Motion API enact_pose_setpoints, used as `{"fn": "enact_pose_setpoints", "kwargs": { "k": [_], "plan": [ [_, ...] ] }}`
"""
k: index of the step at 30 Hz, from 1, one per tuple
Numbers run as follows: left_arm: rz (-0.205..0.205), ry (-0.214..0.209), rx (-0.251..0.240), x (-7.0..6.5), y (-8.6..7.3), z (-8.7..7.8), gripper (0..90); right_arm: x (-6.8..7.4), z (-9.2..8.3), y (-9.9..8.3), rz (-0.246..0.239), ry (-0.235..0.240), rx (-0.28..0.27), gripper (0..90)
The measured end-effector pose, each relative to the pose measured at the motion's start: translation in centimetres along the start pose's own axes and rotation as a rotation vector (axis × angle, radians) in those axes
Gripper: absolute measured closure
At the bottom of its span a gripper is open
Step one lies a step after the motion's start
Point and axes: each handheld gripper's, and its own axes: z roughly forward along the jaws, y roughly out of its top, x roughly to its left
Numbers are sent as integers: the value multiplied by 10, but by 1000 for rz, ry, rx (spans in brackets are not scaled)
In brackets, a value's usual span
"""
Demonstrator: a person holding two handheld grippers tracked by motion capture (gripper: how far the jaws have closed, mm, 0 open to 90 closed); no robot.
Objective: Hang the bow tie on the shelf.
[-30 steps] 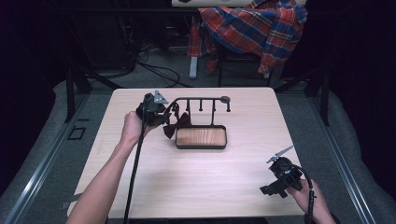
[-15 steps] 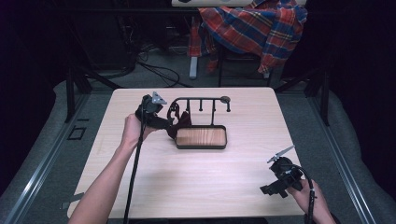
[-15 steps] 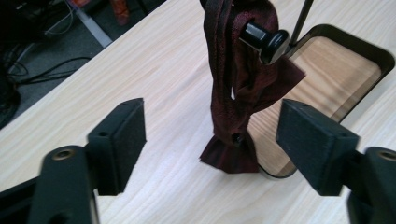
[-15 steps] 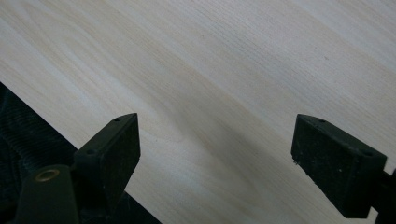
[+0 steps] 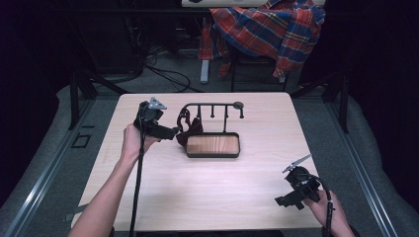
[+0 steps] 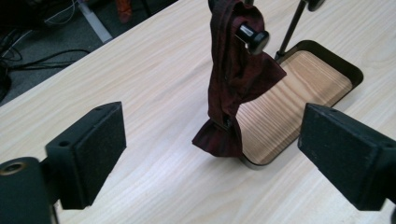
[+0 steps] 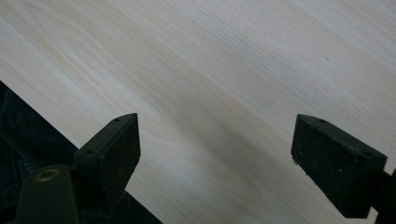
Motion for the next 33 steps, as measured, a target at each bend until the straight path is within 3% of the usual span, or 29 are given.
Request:
{"fn": "enact_pose_setpoints", "kwargs": {
  "k": [5,8,13,14,17,18,20,23,31,32,33],
  "plan": [
    [-5,-2,13,-7,-6,-10,29,0,0,0,1,0,-1,154],
    [-35,-14,27,-12,-11,-14,3,1,0,0,3,1,4,154],
    [-31,-12,43,-22,-20,-18,2,2,0,0,3,8,-5,154],
    [-35,-13,50,-27,-26,-21,2,1,-1,0,-16,3,15,154],
    [-28,-5,68,-33,-33,-23,1,3,1,0,-20,10,8,154],
    [-1,-3,99,-40,-41,-24,1,5,1,0,-33,6,5,154],
    [2,-7,108,-42,-45,-24,1,5,2,0,-40,1,7,154],
    [-8,-12,124,-47,-60,-27,1,6,2,0,-50,1,13,154],
    [-33,-32,148,-51,-81,-32,0,8,4,1,-46,1,14,154],
    [-37,-23,179,-53,-87,-32,0,8,4,1,-49,-3,16,154],
    [-37,-23,179,-53,-87,-32,0,8,4,1,-49,-3,16,154]
  ]
}}
